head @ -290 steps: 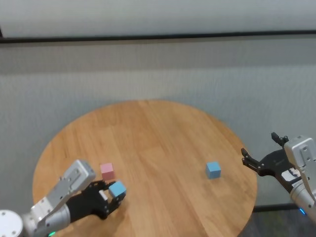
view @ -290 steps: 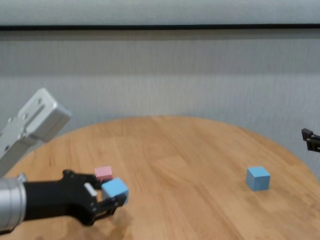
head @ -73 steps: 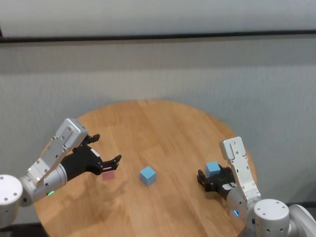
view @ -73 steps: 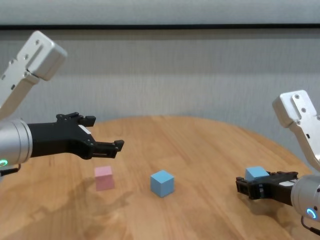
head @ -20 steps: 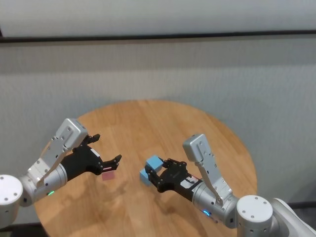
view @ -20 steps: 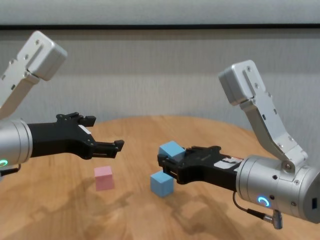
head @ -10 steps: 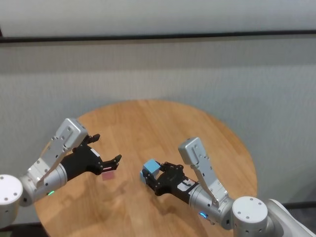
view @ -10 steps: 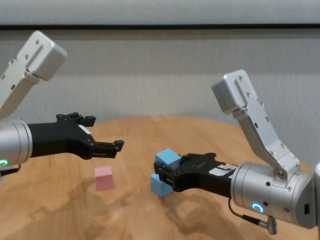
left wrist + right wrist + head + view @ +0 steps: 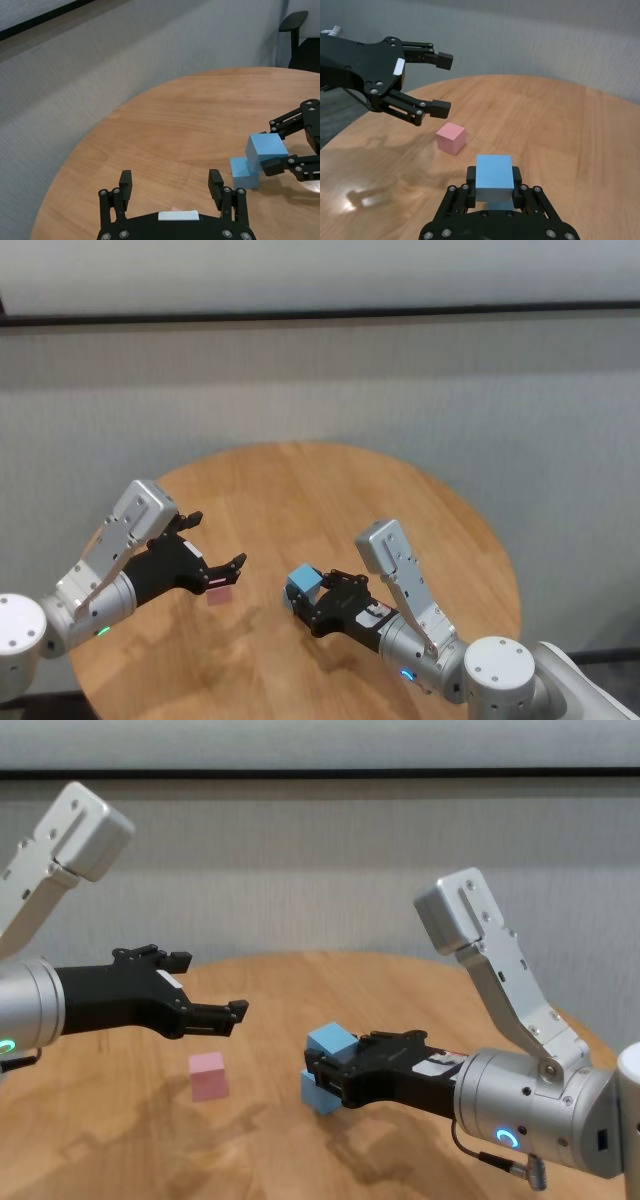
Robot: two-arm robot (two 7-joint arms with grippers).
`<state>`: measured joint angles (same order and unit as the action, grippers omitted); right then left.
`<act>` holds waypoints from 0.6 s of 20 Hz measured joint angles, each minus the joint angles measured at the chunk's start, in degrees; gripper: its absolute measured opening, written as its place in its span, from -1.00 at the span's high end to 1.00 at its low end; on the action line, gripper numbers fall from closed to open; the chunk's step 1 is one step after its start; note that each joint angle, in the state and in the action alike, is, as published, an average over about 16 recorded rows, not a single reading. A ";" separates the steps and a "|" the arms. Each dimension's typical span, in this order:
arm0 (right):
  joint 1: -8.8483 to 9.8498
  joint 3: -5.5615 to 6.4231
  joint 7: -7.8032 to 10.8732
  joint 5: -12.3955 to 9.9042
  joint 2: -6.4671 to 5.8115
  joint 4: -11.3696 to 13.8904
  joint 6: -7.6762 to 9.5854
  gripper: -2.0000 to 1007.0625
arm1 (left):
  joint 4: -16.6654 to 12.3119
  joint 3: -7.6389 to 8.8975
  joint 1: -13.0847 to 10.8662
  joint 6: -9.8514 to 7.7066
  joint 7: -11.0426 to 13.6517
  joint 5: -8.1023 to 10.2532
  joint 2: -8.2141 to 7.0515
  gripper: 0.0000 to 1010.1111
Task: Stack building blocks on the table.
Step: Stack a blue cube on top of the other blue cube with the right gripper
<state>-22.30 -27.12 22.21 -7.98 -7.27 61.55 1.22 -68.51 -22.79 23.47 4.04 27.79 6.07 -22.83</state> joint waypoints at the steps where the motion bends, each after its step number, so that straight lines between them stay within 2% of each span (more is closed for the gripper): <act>1: -0.10 -0.01 -0.01 0.03 0.08 -0.23 -0.03 0.26 | 0.00 0.00 0.00 0.00 0.00 0.00 0.00 -0.98; 12: -1.33 0.02 -0.31 0.49 0.99 -2.82 -0.29 0.26 | 0.00 0.00 0.00 0.00 0.00 0.00 0.00 -0.98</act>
<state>-23.63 -27.10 21.91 -7.49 -6.29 58.73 0.93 -68.51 -22.79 23.47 4.04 27.79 6.07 -22.83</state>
